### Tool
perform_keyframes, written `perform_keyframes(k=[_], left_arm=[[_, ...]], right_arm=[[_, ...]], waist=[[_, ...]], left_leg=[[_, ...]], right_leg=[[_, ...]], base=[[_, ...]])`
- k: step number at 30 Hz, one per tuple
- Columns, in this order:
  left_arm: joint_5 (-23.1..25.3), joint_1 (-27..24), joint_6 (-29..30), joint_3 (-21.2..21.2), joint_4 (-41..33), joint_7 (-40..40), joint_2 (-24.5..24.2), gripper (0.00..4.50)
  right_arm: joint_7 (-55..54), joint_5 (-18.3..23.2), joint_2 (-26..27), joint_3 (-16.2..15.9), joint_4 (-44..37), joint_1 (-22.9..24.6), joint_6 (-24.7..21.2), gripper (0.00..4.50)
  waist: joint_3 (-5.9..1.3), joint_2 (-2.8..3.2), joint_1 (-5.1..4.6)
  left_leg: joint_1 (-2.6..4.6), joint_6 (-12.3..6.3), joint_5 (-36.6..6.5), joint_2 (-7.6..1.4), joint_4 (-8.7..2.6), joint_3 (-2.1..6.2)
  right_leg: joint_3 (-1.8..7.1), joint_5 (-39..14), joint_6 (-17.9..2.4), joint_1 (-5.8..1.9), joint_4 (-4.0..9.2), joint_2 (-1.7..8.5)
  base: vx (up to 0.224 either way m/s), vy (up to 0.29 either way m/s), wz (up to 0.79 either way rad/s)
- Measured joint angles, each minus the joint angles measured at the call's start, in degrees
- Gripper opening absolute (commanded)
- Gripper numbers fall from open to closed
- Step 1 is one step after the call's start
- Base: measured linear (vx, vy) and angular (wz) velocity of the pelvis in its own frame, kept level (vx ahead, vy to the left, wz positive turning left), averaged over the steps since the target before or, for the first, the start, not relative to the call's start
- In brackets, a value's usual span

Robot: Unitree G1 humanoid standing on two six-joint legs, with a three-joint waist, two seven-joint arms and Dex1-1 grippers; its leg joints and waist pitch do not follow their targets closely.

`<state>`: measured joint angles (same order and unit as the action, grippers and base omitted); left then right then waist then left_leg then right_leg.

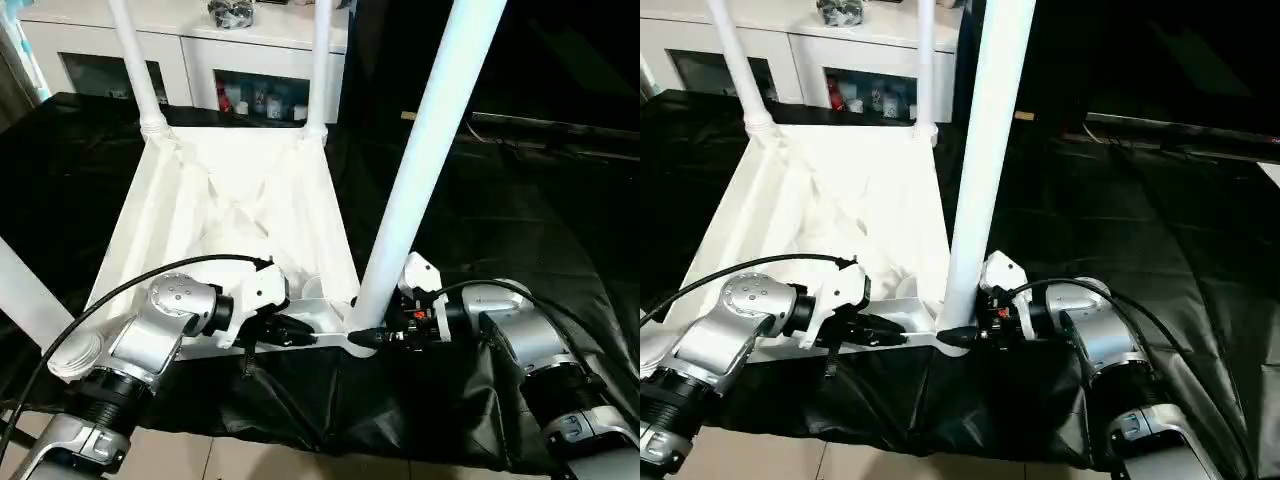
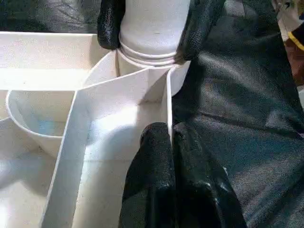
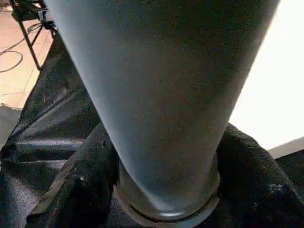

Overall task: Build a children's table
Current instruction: Rotate leg to tighten

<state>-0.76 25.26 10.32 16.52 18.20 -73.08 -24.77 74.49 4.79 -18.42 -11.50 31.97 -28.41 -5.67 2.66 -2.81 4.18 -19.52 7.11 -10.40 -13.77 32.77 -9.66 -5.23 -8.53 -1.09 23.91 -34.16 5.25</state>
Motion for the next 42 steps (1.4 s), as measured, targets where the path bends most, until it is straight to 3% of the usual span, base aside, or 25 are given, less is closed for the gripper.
perform_keyframes(k=[11,16,17,22,23,25,29,38,42], left_arm=[[6.70,0.76,4.34,-3.16,1.96,22.28,9.31,0.00],[8.91,1.56,6.66,-2.99,2.04,29.28,13.56,0.00],[9.01,1.61,6.60,-2.99,2.04,29.53,13.74,0.00],[9.21,1.68,5.69,-2.85,1.99,29.03,13.63,0.00],[9.17,1.66,5.42,-2.84,1.89,28.48,13.26,0.00],[9.13,1.60,4.94,-2.79,1.77,27.78,12.69,0.00],[7.54,-0.10,2.74,-1.85,-0.75,21.20,8.62,0.00],[4.28,-0.79,-0.47,-0.78,-1.44,10.77,3.94,0.00],[2.67,-0.78,-0.75,-0.43,-1.43,6.96,2.24,0.00]], right_arm=[[-36.58,-0.91,13.95,10.24,7.44,-1.12,0.80,2.64],[-47.97,-1.16,17.67,12.47,9.17,-2.12,2.56,2.64],[-48.06,-1.21,17.77,12.76,9.17,-2.01,3.05,3.19],[-47.60,-1.12,17.92,12.89,8.91,-1.79,4.07,3.54],[-46.73,-1.22,17.71,12.86,8.81,-1.72,4.18,3.78],[-45.13,-1.42,17.54,12.65,8.58,-1.51,4.47,3.81],[-35.35,-0.62,13.48,9.08,5.45,-0.51,3.95,3.81],[-12.51,1.62,4.06,3.75,0.80,0.28,2.69,3.81],[-5.15,1.73,1.14,1.64,0.60,-0.77,2.15,3.81]], waist=[[0.02,-0.32,-2.27],[0.02,-0.11,-2.23],[0.01,-0.02,-2.17],[0.06,0.12,-1.96],[0.07,0.13,-1.98],[0.07,0.13,-2.07],[0.10,0.10,-2.04],[0.12,-0.04,-0.60],[0.10,-0.09,-0.46]], left_leg=[[0.37,0.01,0.01,0.03,0.10,0.10],[0.30,0.02,0.00,0.03,0.09,0.08],[0.26,0.03,-0.01,0.06,0.00,0.07],[0.23,0.03,-0.01,0.05,-0.33,0.06],[0.22,0.03,-0.01,0.04,-0.34,0.06],[0.22,0.03,-0.01,0.04,-0.33,0.06],[0.18,0.03,-0.01,0.03,-0.31,0.05],[0.00,0.02,0.00,0.02,-0.12,0.02],[-0.01,0.02,0.00,0.01,-0.11,0.02]], right_leg=[[-0.11,-0.18,0.34,-0.03,0.08,-0.01],[-0.08,-0.17,0.34,0.02,0.07,-0.01],[-0.05,-0.17,0.34,0.04,0.07,0.00],[-0.07,-0.12,0.24,0.13,0.04,-0.03],[-0.07,-0.06,0.14,0.14,0.03,-0.04],[-0.07,-0.07,0.15,0.14,0.03,-0.05],[-0.07,-0.17,0.32,0.16,0.05,-0.04],[0.02,-0.06,0.14,0.08,0.05,0.01],[0.02,-0.06,0.14,0.07,0.02,0.01]], base=[[0.000,0.000,0.00],[0.000,0.000,0.00],[0.000,0.000,0.00],[0.012,-0.001,0.01],[0.000,0.000,0.00],[0.000,0.000,0.00],[0.000,0.000,0.00],[0.000,0.000,0.00],[0.000,0.000,0.00]])
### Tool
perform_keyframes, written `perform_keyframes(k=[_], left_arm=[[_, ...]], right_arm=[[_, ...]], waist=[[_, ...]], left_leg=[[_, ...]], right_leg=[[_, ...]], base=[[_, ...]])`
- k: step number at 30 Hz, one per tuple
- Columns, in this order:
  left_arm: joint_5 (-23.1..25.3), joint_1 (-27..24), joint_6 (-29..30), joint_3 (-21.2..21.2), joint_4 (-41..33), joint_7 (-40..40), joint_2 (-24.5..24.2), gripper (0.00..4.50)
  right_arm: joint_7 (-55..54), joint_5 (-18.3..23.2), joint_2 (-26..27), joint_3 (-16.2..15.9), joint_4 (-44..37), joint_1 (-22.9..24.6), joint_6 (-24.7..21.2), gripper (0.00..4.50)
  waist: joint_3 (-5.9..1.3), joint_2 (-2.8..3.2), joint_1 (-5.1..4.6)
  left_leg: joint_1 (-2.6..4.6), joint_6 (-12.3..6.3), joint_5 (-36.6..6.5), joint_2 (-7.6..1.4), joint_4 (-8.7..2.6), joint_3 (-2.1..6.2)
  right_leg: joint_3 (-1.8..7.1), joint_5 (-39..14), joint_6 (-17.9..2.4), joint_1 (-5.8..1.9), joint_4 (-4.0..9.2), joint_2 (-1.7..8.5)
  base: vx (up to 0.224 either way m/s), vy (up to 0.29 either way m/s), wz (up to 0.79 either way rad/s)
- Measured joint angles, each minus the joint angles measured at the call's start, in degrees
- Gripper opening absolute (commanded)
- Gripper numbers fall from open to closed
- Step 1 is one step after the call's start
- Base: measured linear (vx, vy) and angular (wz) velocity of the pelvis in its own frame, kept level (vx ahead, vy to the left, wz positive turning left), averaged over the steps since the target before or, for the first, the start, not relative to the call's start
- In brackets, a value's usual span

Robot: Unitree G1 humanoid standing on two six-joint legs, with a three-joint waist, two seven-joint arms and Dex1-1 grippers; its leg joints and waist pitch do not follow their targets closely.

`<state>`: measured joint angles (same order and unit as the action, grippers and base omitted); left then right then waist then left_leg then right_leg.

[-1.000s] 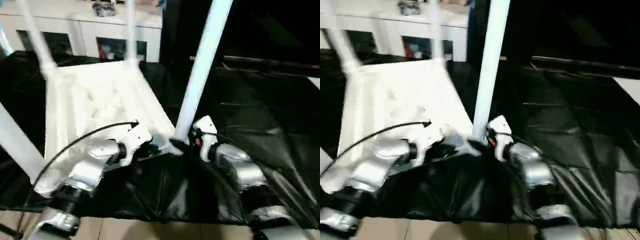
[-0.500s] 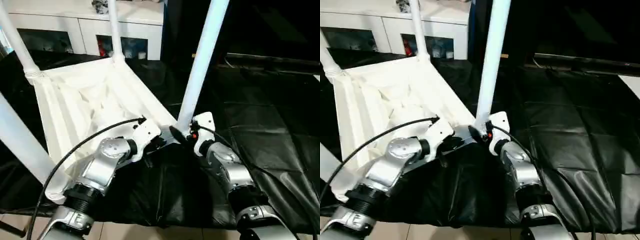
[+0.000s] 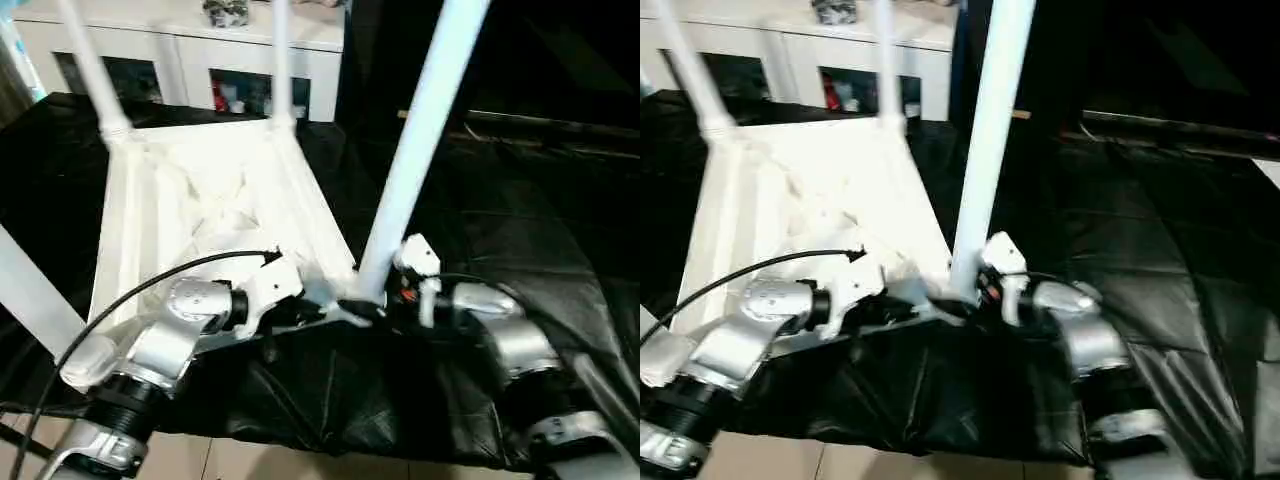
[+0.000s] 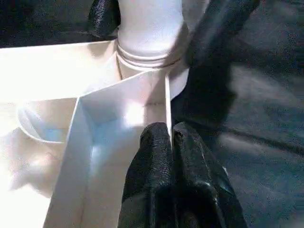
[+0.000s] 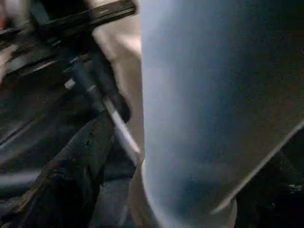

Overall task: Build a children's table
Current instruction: Rotate leg to tighten

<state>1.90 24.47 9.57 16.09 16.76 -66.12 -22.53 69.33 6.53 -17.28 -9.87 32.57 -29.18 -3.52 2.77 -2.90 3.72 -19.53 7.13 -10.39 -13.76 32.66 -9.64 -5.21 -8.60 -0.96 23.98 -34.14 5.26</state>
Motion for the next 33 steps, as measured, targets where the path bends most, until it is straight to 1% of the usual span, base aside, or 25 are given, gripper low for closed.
perform_keyframes(k=[2,4,7,8,11,13,14,18,19,20,24,28,31,33], left_arm=[[-0.04,0.00,-0.11,0.01,0.01,-0.91,-0.29,0.00],[-0.10,0.02,-0.42,0.00,0.12,-1.49,-0.53,0.00],[-0.32,0.13,-0.99,0.00,0.56,-2.10,-0.71,0.00],[-0.43,0.12,-1.02,-0.01,0.64,-2.22,-0.76,0.00],[-0.69,0.13,-1.02,0.06,0.70,-2.70,-0.98,0.00],[-0.97,0.13,-1.06,0.11,0.82,-3.18,-1.23,0.00],[-0.98,0.13,-1.15,0.12,0.88,-3.43,-1.24,0.00],[-0.99,0.13,-1.33,0.19,0.97,-3.74,-1.24,0.00],[-0.99,0.13,-1.37,0.20,1.00,-3.76,-1.24,0.00],[-0.99,0.14,-1.41,0.21,1.03,-3.84,-1.25,0.00],[-1.03,0.17,-1.44,0.22,1.08,-3.82,-1.27,0.00],[-1.02,0.17,-1.37,-0.02,1.15,-2.97,-1.00,0.00],[-0.80,0.15,-0.93,-0.09,1.69,-1.73,-0.08,0.00],[0.41,0.16,0.14,-0.45,2.41,1.75,2.18,0.00]], right_arm=[[1.47,-0.09,-0.55,-0.51,0.02,-0.24,-0.11,3.81],[2.22,-0.30,-0.96,-1.13,0.07,-0.50,-0.04,3.45],[2.40,-0.64,-1.27,-1.31,0.22,-0.91,-0.05,3.39],[2.50,-0.64,-1.30,-1.37,0.22,-0.91,-0.08,3.10],[2.65,-0.63,-1.48,-1.55,0.23,-0.91,-0.08,3.03],[3.29,-0.64,-1.62,-1.73,0.23,-0.93,-0.05,2.83],[3.57,-0.64,-1.71,-1.76,0.26,-0.94,-0.04,2.83],[3.63,-0.65,-1.87,-1.76,0.52,-1.06,-0.03,2.46],[3.64,-0.65,-1.88,-1.76,0.55,-1.06,-0.02,2.46],[3.64,-0.65,-1.89,-1.76,0.55,-1.06,-0.02,2.27],[3.65,-0.66,-1.93,-1.78,0.55,-1.06,0.29,2.10],[3.43,-0.65,-2.05,-1.71,0.12,-0.63,0.10,2.07],[2.24,-0.64,-2.10,-1.24,-0.32,0.17,-0.28,2.06],[-1.81,-0.82,-1.32,0.33,-0.35,1.11,-0.72,2.05]], waist=[[-0.01,-0.04,0.05],[-0.01,-0.09,0.05],[-0.04,-0.18,0.14],[-0.05,-0.19,0.19],[-0.05,-0.19,0.26],[-0.05,-0.18,0.35],[-0.05,-0.17,0.45],[-0.06,-0.17,0.72],[-0.06,-0.17,0.75],[-0.06,-0.17,0.79],[-0.06,-0.18,0.89],[-0.08,-0.19,1.11],[-0.12,-0.17,1.43],[-0.16,-0.15,1.41]], left_leg=[[0.00,0.00,0.00,0.00,0.02,0.00],[0.00,0.00,0.00,0.00,0.03,0.00],[0.00,0.00,0.00,0.00,0.03,0.00],[0.00,0.00,0.00,0.00,0.04,0.00],[0.00,0.00,0.00,0.00,0.04,0.00],[0.00,0.00,0.00,0.00,0.04,0.00],[0.01,0.00,0.00,0.00,0.04,0.00],[0.03,0.00,0.00,0.00,0.05,0.00],[0.04,0.00,0.00,0.00,0.05,0.00],[0.05,0.00,0.00,-0.01,0.05,0.00],[0.06,0.00,0.00,-0.01,0.05,0.00],[0.08,0.00,0.00,-0.01,0.07,0.00],[0.30,0.00,0.00,0.00,0.09,0.00],[0.58,0.00,0.00,0.01,0.11,-0.03]], right_leg=[[0.00,0.00,0.00,-0.01,0.00,0.00],[0.00,0.00,0.00,-0.01,-0.02,0.01],[0.00,-0.01,0.02,-0.01,-0.02,0.01],[0.00,-0.01,0.02,-0.01,-0.02,0.01],[0.00,-0.01,0.01,-0.01,-0.03,0.01],[0.00,0.00,0.01,-0.02,-0.04,0.01],[0.00,0.00,0.00,-0.02,-0.03,0.01],[0.00,0.00,0.00,-0.04,-0.06,0.01],[0.00,0.00,0.00,-0.04,-0.07,0.01],[0.00,0.00,0.00,-0.04,-0.07,0.01],[0.01,0.00,0.00,-0.04,-0.10,0.01],[0.01,0.00,0.01,-0.06,-0.12,0.01],[0.02,-0.12,0.21,-0.29,-0.11,0.02],[0.14,-0.21,0.35,-0.65,-0.07,0.02]], base=[[0.000,0.000,0.00],[0.000,0.000,0.00],[0.000,0.000,0.00],[0.000,0.000,0.00],[0.000,0.000,0.00],[0.000,0.000,0.00],[0.000,0.000,0.00],[0.000,0.000,0.00],[0.000,0.000,0.00],[0.000,0.000,0.00],[0.000,0.000,0.00],[0.000,0.000,0.00],[0.000,0.000,0.00],[0.000,0.000,0.00]])
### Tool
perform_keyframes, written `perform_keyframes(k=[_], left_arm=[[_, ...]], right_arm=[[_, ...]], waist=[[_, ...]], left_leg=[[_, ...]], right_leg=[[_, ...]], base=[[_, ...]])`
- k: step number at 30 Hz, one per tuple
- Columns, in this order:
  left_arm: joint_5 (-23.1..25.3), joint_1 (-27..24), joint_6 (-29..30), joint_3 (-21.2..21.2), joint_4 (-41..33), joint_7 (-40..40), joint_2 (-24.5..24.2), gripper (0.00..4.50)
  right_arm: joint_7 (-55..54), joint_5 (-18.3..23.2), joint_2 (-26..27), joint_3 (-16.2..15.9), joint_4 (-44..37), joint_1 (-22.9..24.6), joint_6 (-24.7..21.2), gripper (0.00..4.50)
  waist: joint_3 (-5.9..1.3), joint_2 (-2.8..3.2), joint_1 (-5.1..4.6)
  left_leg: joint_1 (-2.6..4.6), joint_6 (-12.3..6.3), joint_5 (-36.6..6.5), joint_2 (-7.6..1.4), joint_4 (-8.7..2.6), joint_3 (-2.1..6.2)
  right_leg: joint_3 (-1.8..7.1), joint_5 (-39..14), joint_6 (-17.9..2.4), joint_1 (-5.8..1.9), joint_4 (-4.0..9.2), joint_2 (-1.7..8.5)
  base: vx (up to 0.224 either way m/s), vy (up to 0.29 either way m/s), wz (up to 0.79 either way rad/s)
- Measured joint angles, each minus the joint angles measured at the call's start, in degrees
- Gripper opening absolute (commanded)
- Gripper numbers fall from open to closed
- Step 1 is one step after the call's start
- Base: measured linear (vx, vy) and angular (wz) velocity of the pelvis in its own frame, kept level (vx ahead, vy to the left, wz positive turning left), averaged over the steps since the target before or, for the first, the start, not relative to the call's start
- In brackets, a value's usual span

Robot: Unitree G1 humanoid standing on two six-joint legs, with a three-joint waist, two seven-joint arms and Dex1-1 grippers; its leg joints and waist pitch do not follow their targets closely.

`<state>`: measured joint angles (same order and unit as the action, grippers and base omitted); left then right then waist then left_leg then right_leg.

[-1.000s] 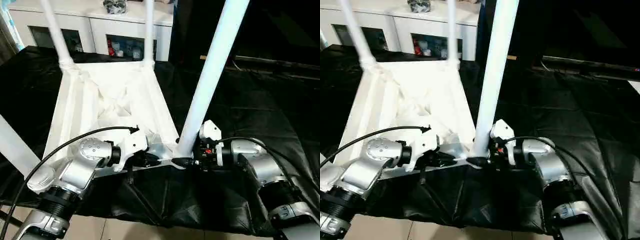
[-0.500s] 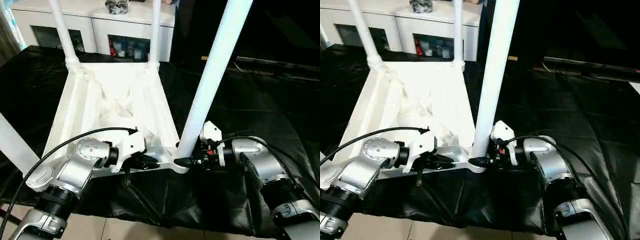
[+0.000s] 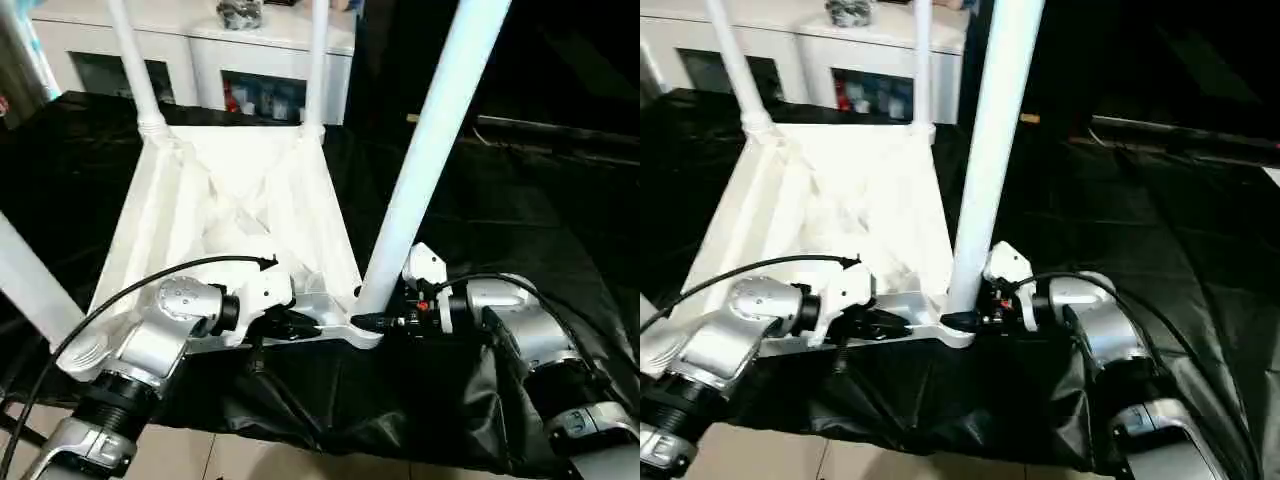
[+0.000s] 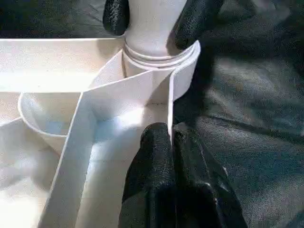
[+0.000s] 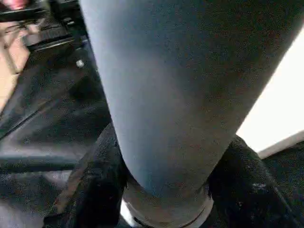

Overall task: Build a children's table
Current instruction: Rotate leg to tighten

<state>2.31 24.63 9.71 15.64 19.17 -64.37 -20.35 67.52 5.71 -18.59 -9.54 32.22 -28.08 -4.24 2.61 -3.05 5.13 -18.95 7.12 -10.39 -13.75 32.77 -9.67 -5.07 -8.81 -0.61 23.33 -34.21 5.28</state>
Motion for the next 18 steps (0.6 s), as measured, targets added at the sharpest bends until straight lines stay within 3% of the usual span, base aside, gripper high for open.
perform_keyframes(k=[3,5,9,13,14,18], left_arm=[[2.39,0.27,2.39,-0.19,0.64,7.02,3.57,0.00],[4.24,1.37,5.30,-0.65,1.96,12.79,6.99,0.00],[4.99,2.46,8.05,-0.78,3.30,19.07,10.28,0.00],[5.51,3.11,8.81,-1.25,4.25,21.97,11.62,0.00],[5.56,3.11,8.80,-1.36,4.26,21.99,11.61,0.00],[5.96,3.11,8.26,-1.44,4.23,21.37,11.14,0.00]], right_arm=[[-10.69,-1.18,3.52,3.04,0.81,0.91,-0.72,2.03],[-21.79,-1.81,8.26,6.21,2.82,0.88,-0.78,1.99],[-33.50,-2.18,12.32,7.86,5.08,-0.82,-1.76,1.98],[-39.19,-2.99,14.87,9.08,6.61,-2.33,-2.39,1.98],[-39.67,-3.17,15.22,9.14,6.66,-2.45,-2.35,2.33],[-39.87,-2.80,16.38,10.25,6.67,-2.54,-2.26,2.72]], waist=[[-0.22,-0.17,-0.57],[-0.29,-0.13,-1.62],[-0.40,0.49,-3.08],[-0.32,0.87,-3.64],[-0.32,0.88,-3.72],[-0.30,0.90,-3.93]], left_leg=[[0.14,0.00,0.00,0.01,0.12,0.04],[0.12,0.00,0.00,0.02,0.28,0.16],[-0.11,-0.01,-0.01,0.10,0.40,0.87],[-0.18,-0.02,-0.01,0.09,0.45,1.23],[-0.17,-0.02,-0.01,0.09,0.46,1.27],[-0.14,-0.02,-0.01,0.09,0.38,1.27]], right_leg=[[-0.01,-0.03,0.06,-0.14,0.14,0.00],[-0.20,-0.05,0.08,-0.19,0.35,0.02],[-1.06,-0.05,0.08,-0.34,1.60,0.03],[-1.77,-0.04,0.07,-0.49,2.53,0.13],[-1.82,-0.04,0.07,-0.50,2.61,0.14],[-1.84,-0.03,0.06,-0.47,2.72,0.13]], base=[[0.000,0.000,0.00],[-0.027,0.006,-0.04],[-0.025,0.011,-0.04],[0.000,0.000,0.00],[0.000,0.000,0.00],[0.000,0.000,0.00]])
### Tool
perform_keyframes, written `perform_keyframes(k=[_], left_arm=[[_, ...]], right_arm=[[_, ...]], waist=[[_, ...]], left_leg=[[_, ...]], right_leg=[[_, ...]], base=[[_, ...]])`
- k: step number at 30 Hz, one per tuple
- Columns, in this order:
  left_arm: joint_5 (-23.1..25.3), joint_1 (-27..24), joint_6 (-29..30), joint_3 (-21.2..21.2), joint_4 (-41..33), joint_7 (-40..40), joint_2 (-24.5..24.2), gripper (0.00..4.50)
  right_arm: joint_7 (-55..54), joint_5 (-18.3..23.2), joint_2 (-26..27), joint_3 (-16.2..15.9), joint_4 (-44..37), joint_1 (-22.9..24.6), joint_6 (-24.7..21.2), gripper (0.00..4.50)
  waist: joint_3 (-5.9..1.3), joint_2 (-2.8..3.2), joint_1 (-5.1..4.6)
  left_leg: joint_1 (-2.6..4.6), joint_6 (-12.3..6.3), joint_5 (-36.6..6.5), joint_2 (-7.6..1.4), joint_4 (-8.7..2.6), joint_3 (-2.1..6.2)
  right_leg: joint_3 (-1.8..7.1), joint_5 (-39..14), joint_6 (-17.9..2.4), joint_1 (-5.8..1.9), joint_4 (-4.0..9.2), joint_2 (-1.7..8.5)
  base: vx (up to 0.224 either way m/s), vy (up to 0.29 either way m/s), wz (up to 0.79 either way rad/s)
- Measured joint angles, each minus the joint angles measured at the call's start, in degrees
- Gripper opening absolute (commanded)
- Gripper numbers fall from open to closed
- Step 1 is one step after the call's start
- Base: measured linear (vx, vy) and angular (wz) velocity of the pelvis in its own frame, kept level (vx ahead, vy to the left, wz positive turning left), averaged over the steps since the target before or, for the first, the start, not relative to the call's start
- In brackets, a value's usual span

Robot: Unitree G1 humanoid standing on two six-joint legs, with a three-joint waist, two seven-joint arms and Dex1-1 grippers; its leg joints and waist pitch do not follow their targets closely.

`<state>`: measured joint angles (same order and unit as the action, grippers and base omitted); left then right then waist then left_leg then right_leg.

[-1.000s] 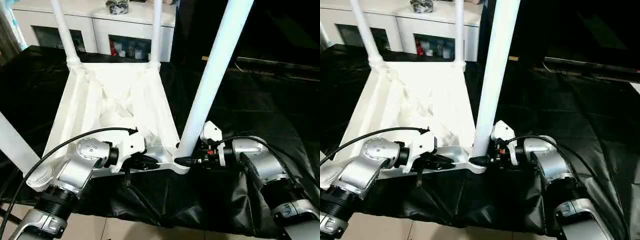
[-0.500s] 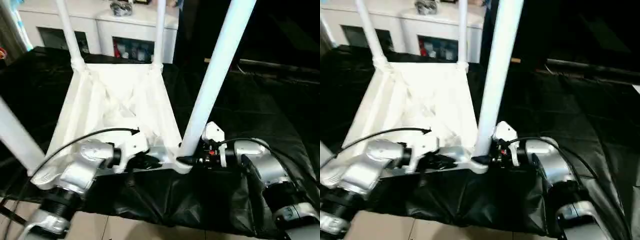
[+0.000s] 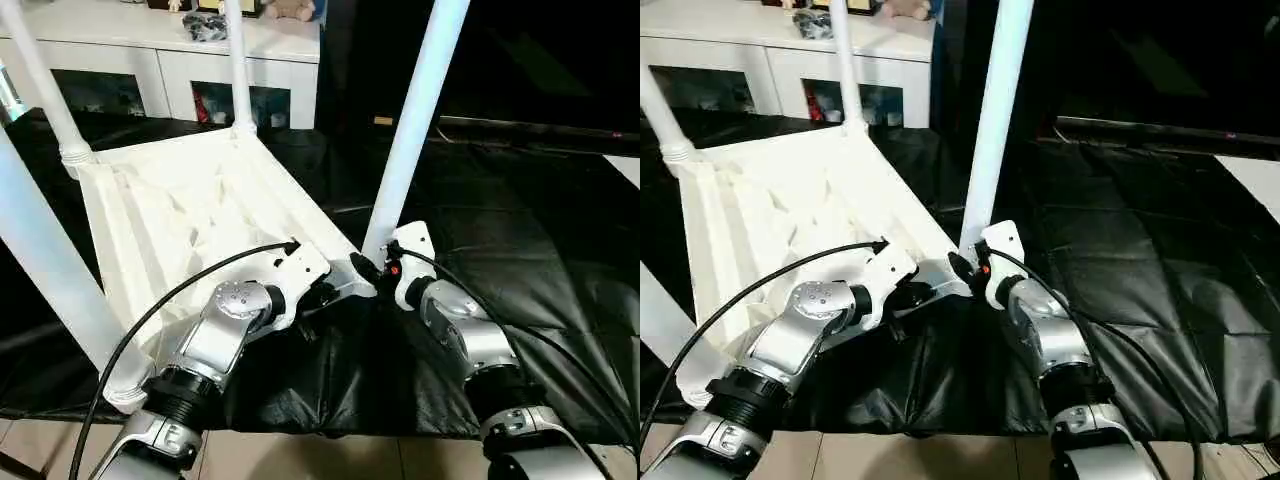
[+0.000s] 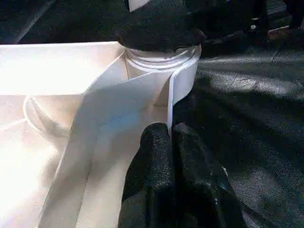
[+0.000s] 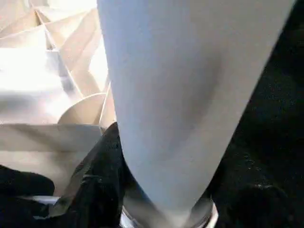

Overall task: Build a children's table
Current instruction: Rotate leg to tighten

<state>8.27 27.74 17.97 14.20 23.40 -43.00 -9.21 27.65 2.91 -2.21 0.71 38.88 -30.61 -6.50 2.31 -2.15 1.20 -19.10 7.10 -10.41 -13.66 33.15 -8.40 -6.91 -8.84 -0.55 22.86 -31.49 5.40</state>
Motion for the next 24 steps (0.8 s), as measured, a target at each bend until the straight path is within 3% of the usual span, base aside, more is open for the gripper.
perform_keyframes(k=[2,5,10,14,17,24], left_arm=[[0.00,0.00,-0.43,0.05,-0.06,-0.58,-0.52,0.00],[-0.04,0.00,-0.70,0.22,-0.23,-1.50,-1.13,0.00],[-2.30,-0.53,-3.48,1.33,-1.64,-8.80,-5.88,0.00],[-3.31,-0.84,-4.74,1.51,-2.57,-12.45,-6.91,0.00],[-4.39,-0.84,-5.90,1.69,-2.97,-16.02,-9.32,0.00],[-6.37,-0.86,-7.47,1.97,-3.55,-20.97,-12.61,0.00]], right_arm=[[0.56,0.95,0.21,-0.02,-0.31,0.11,-0.28,2.77],[1.63,1.08,0.08,-0.10,-0.66,0.30,-0.34,3.18],[14.97,1.29,-5.99,-4.26,-3.04,1.22,-0.38,3.37],[19.94,1.28,-8.25,-5.20,-3.27,0.98,-0.13,3.37],[26.37,0.59,-12.11,-8.27,-2.97,0.05,0.97,3.37],[33.11,-0.88,-15.07,-10.96,-2.27,-1.20,2.31,3.37]], waist=[[0.02,0.04,-0.21],[0.04,0.09,-0.37],[0.13,0.04,-0.36],[0.13,0.02,0.95],[0.12,-0.02,1.17],[0.10,-0.11,1.94]], left_leg=[[0.01,0.00,0.00,0.00,-0.07,0.00],[0.02,0.00,0.00,0.00,-0.20,-0.01],[-0.13,0.00,0.00,-0.03,-0.21,-0.04],[-0.02,0.01,0.00,-0.04,-0.24,-0.10],[0.02,0.07,-0.03,-0.07,-0.44,-0.48],[-0.54,0.08,-0.04,-0.13,-0.62,-0.84]], right_leg=[[0.00,0.01,-0.02,0.02,0.00,-0.01],[0.02,0.04,-0.06,0.04,0.00,-0.02],[0.15,0.10,-0.16,0.16,-0.45,-0.05],[0.41,0.72,-0.48,0.31,-1.06,-0.05],[1.11,0.71,-0.45,0.56,-1.78,-0.19],[1.45,0.25,-0.54,1.25,-2.55,-0.21]], base=[[0.000,0.000,0.00],[0.000,0.000,0.00],[0.000,0.000,0.00],[0.044,-0.017,0.06],[0.052,-0.031,0.12],[0.000,0.000,0.00]])
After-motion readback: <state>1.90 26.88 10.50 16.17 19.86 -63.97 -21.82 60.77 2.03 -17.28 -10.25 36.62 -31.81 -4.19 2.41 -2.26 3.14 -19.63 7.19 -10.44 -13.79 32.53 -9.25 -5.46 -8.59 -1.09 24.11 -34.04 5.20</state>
